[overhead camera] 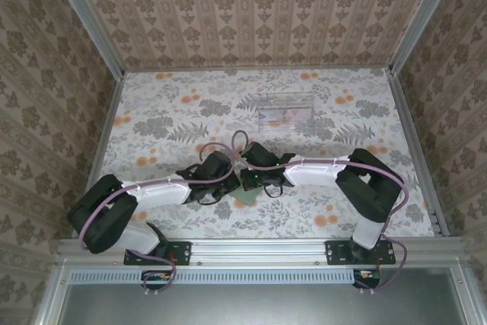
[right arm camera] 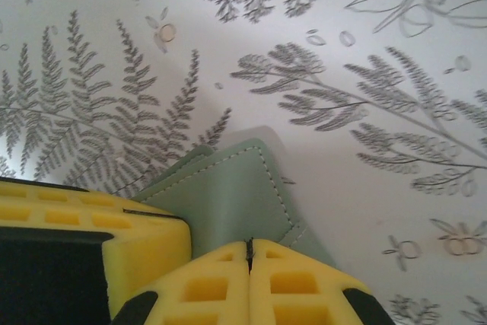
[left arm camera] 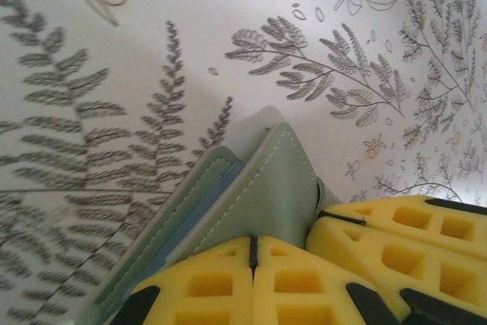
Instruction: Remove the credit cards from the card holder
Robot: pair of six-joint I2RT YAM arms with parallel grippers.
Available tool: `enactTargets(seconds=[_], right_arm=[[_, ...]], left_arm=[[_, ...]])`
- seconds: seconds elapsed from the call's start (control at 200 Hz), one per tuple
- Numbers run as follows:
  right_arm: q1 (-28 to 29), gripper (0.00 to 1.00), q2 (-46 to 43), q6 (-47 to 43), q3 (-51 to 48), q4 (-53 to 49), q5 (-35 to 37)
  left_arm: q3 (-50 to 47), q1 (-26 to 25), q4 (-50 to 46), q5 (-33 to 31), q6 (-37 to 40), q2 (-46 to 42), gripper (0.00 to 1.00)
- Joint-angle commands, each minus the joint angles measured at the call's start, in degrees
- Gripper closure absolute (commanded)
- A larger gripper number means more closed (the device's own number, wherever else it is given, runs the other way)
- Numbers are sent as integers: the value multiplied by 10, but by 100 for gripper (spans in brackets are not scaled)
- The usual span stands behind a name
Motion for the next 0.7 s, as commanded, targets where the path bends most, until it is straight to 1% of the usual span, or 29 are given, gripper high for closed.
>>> enactTargets(seconds=[0.0, 0.115, 0.365, 0.695], right_arm=[[-25, 100, -3, -22, -28, -49, 37], [-44, 100, -15, -29, -39, -53, 40], [-82, 100, -46, -38, -57, -60, 44], [-120, 100, -60, -40, -70, -63, 43]], left_arm=[[-41, 0, -107, 13, 4, 60, 100], [-38, 0, -110, 13, 12, 66, 100], [-25, 1, -103, 23, 28, 106, 100], [-19, 0, -98, 29, 38, 127, 100]])
